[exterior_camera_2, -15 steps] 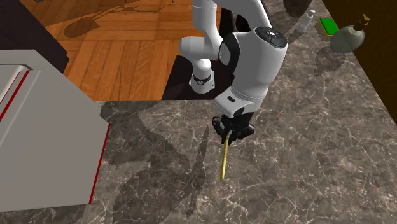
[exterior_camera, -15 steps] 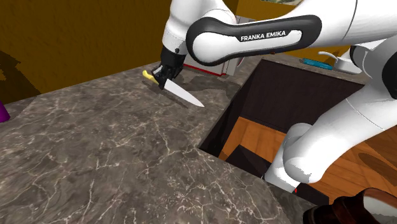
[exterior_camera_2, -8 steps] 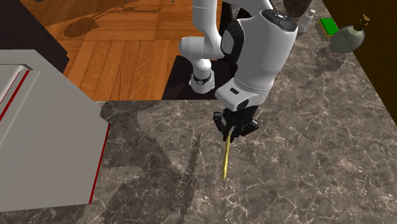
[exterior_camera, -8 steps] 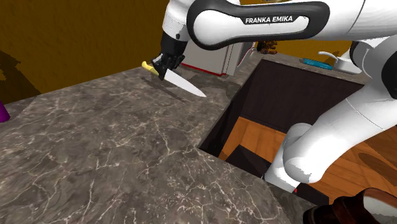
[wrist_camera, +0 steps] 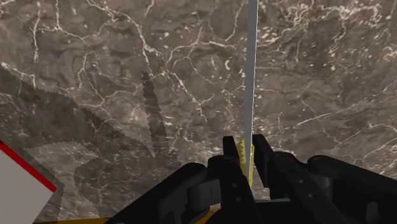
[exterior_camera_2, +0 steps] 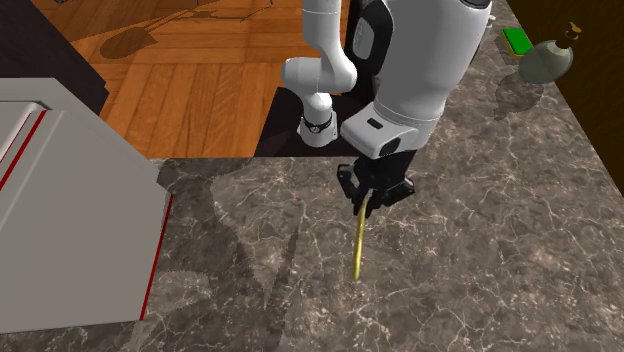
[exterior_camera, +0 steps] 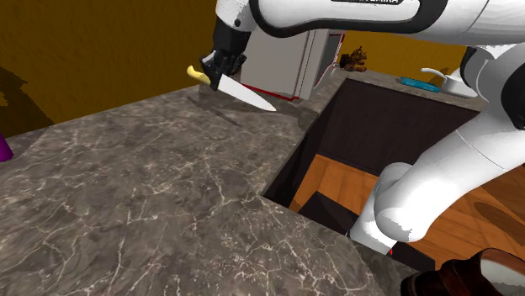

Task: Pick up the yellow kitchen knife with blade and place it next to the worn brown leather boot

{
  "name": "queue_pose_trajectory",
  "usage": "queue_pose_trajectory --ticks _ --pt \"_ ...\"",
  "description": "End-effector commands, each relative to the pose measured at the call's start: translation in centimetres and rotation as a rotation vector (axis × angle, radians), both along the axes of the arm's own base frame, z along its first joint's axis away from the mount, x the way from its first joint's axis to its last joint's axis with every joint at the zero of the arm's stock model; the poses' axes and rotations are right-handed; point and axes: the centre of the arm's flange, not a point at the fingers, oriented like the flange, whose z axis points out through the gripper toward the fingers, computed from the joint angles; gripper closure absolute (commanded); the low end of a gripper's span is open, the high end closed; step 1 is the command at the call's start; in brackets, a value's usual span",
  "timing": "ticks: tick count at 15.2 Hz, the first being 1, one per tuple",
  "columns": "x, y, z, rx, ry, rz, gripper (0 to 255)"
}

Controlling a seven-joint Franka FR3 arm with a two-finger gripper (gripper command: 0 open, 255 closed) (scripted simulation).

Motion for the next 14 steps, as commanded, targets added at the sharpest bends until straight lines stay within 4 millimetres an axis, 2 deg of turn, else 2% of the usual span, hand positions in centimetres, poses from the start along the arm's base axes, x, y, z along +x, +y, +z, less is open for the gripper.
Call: queue_pose_trajectory --ticks 1,10,14 --pt "0.1 0.0 1.0 0.0 0.0 0.0 255" --pt "0.1 0.0 5.6 0.0 0.0 0.0 255" --pt "-5.0 1.4 5.6 0.0 0.0 0.0 255"
